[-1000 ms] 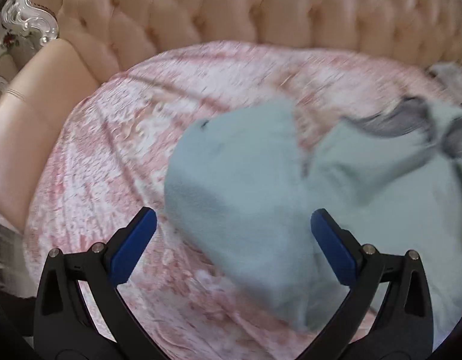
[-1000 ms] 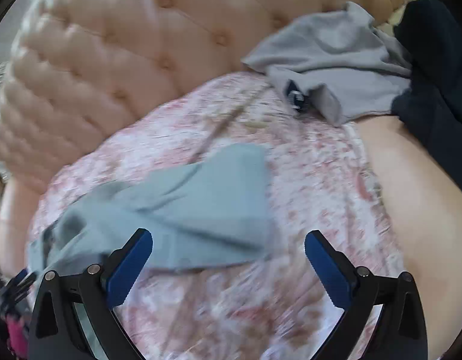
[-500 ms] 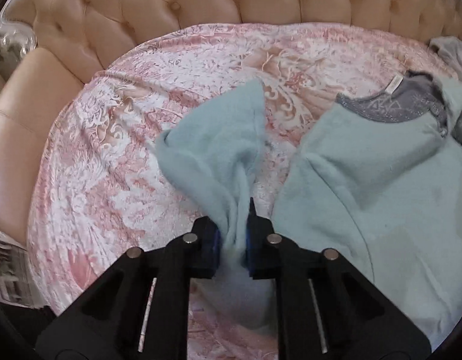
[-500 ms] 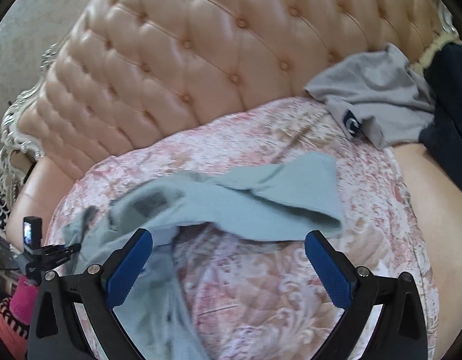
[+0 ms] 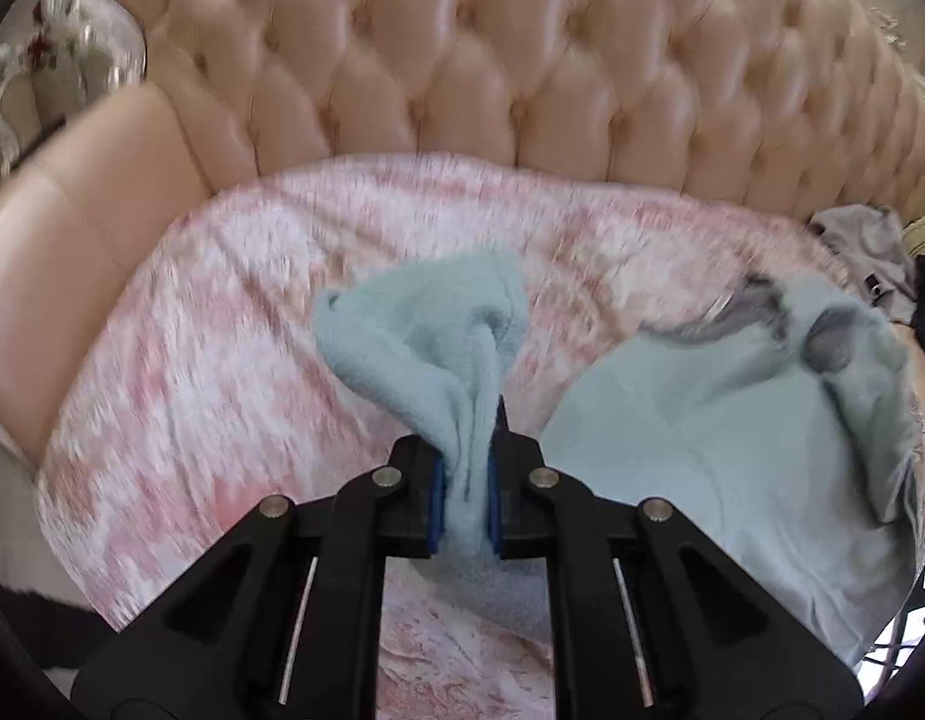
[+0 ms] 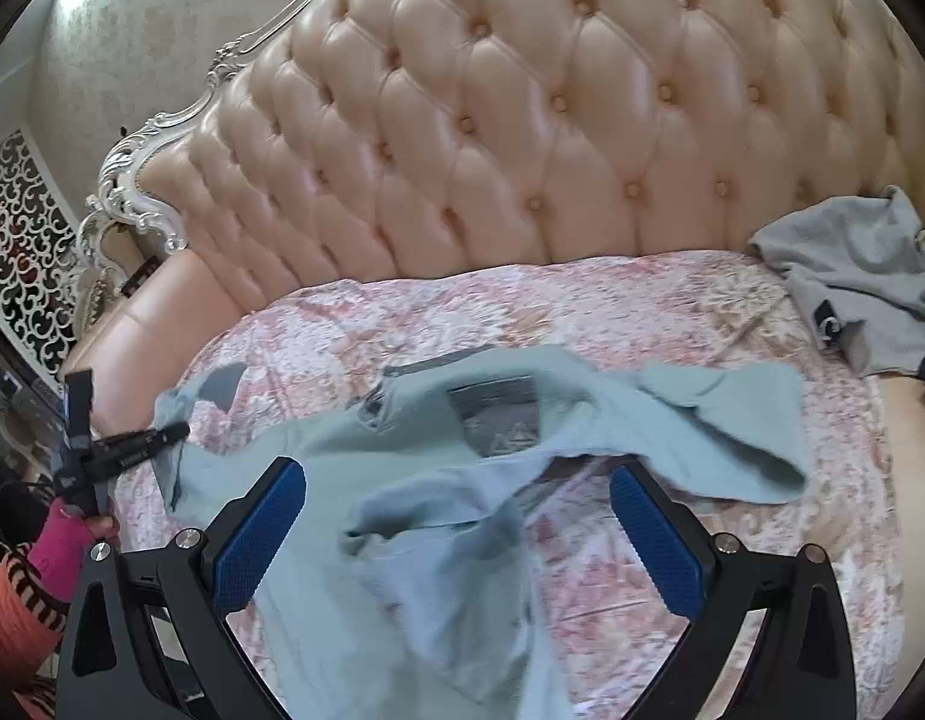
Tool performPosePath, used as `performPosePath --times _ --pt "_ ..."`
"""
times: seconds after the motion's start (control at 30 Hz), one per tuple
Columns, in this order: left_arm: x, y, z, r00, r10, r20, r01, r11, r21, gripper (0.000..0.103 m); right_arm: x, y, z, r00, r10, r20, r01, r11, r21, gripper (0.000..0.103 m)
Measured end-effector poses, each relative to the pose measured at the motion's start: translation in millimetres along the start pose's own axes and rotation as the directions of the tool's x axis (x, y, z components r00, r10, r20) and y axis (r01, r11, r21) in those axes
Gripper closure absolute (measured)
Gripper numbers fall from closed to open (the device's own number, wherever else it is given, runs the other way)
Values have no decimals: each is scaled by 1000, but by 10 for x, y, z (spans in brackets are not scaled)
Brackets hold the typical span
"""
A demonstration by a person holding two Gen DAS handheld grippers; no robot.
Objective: Fold clothes
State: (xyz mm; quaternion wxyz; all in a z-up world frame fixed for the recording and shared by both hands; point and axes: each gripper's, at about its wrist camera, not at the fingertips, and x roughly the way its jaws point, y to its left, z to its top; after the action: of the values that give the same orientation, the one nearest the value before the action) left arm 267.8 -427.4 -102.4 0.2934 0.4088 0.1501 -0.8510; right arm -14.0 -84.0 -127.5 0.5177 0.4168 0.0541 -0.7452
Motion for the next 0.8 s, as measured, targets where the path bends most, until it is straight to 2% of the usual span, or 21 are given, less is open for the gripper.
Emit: performPosePath --times 0.13,0.2,0.27,0.37,0.43,0.47,0.53,0.6,0.67,0.7,0.73,0.8 --pt "-190 -56 502 991 50 125 -62 993 98 90 100 89 -28 1000 12 -18 -12 1000 0 0" --pt "-232 74 773 983 70 168 -87 992 97 90 123 67 -41 1000 8 -24 -8 1000 23 0" --pt "-229 205 1052 970 119 212 -144 984 104 90 126 14 -79 999 -13 -31 14 999 44 0" --pt "-108 529 1399 958 182 223 -204 976 77 90 146 -106 -190 996 -60 -67 65 995 73 0" --pt "63 660 1490 952 226 207 -248 965 89 90 175 -181 -272 992 -72 -100 83 991 107 0" --pt "213 743 1522 955 240 174 -258 961 94 90 196 -225 -318 991 -57 -118 73 988 136 0" --pt "605 922 1483 979 201 32 -203 976 80 90 269 -286 -393 988 -25 -152 54 980 189 0" --pt "987 1068 1287 980 182 -82 -178 982 56 85 379 -315 -461 983 -4 -181 49 968 247 0" --pt "1336 1261 1028 968 177 -178 -178 984 10 75 502 -339 -533 984 44 -174 14 948 319 0" --pt "1432 1411 884 970 144 -195 -157 986 -53 59 549 -365 -553 985 50 -163 10 938 346 1" --pt "1432 1552 756 978 107 -177 -130 984 -123 30 567 -393 -552 988 41 -148 16 932 361 1" --pt "1323 1833 554 993 62 -100 -86 963 -255 0 536 -502 -501 995 -16 -98 53 920 389 10"
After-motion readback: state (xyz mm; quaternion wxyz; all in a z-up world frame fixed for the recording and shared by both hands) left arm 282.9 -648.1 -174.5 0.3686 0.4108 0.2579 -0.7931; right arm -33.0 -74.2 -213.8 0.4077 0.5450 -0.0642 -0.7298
